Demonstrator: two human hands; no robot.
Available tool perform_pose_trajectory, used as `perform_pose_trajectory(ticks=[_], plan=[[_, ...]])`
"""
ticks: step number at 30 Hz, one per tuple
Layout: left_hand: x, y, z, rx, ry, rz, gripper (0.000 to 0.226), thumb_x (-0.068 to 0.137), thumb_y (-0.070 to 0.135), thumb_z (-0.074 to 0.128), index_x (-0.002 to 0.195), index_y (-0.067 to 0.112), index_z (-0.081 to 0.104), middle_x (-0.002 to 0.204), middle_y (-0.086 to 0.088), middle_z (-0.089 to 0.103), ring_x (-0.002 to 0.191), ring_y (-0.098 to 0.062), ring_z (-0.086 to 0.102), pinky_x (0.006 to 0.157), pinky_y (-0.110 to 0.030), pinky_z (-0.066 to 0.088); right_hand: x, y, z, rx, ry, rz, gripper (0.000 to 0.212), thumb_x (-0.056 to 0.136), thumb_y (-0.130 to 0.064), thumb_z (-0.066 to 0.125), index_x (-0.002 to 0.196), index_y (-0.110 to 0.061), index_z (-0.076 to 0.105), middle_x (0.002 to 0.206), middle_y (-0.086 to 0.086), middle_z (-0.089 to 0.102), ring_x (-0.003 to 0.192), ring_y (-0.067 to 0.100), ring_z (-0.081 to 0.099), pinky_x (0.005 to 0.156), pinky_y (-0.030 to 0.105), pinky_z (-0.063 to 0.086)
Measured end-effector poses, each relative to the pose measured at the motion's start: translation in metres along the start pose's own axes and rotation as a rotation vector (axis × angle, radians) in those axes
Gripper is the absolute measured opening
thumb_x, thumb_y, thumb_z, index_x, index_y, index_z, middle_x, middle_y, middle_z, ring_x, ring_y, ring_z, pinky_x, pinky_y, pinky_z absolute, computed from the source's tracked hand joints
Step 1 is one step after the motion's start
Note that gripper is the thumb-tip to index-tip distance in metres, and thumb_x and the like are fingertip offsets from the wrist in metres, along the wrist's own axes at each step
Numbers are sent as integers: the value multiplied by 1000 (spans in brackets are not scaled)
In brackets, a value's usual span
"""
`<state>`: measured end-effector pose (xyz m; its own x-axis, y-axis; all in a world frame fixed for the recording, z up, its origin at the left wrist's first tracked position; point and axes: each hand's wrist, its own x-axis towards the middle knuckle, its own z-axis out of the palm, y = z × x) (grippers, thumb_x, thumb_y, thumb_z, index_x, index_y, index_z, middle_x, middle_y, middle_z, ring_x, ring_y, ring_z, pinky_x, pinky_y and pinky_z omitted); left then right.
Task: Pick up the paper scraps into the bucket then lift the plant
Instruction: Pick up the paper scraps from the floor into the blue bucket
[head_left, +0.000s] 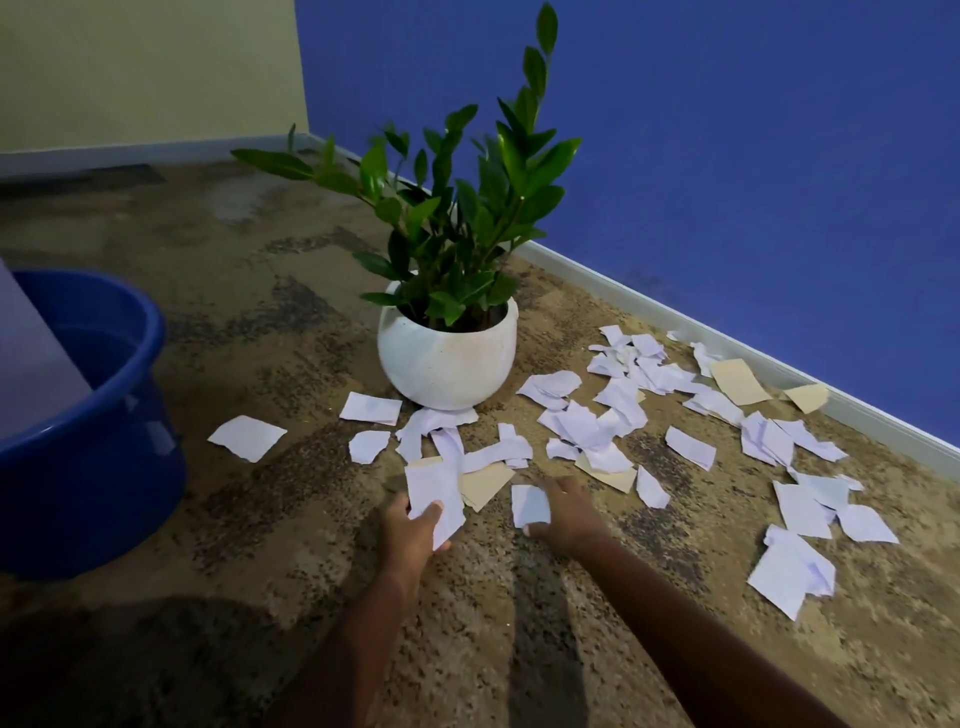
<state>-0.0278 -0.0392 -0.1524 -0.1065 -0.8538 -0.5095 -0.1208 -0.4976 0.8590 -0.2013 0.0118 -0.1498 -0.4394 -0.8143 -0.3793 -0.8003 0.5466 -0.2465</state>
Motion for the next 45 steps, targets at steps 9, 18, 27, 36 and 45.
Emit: perform_pose_trajectory(ticks=[9, 18, 27, 36, 45], plan=[[15, 3, -20, -276, 43, -86, 36, 91, -4, 53, 127, -10, 50, 128, -28, 56, 92, -30, 51, 30, -10, 44, 24, -13, -20, 252, 75, 1, 25, 85, -2, 59, 69, -18, 50, 104, 15, 64, 86, 20, 53, 70, 23, 36], [29, 5, -31, -513, 33, -191, 38, 92, -2, 54, 129, -8, 50, 127, -26, 58, 83, -24, 55, 32, -9, 45, 67, -50, -28, 302, 186, 19, 46, 84, -14, 68, 126, -2, 54, 129, 16, 56, 118, 29, 54, 90, 27, 42], [36, -5, -37, -489, 34, -166, 37, 90, 2, 58, 126, -4, 55, 118, -20, 62, 67, -9, 54, 36, -8, 47, 90, -53, -16, 10, 73, 281, 83, 80, -53, 63, 139, -2, 34, 146, 18, 34, 139, 32, 25, 112, 40, 25], [29, 4, -39, -221, 60, -68, 36, 91, 2, 57, 126, -5, 54, 125, -22, 60, 91, -25, 54, 37, -10, 47, 64, -58, -5, 240, 218, 80, 43, 87, -23, 63, 122, 0, 54, 128, 17, 58, 119, 31, 52, 94, 33, 42], [9, 56, -70, 9, 145, 129, 36, 91, 5, 57, 125, -7, 54, 128, -21, 60, 112, -36, 59, 41, -13, 46, 12, -87, -39, 544, 347, -169, 24, 86, -22, 63, 71, -18, 45, 66, -7, 42, 77, 19, 42, 55, 26, 27]])
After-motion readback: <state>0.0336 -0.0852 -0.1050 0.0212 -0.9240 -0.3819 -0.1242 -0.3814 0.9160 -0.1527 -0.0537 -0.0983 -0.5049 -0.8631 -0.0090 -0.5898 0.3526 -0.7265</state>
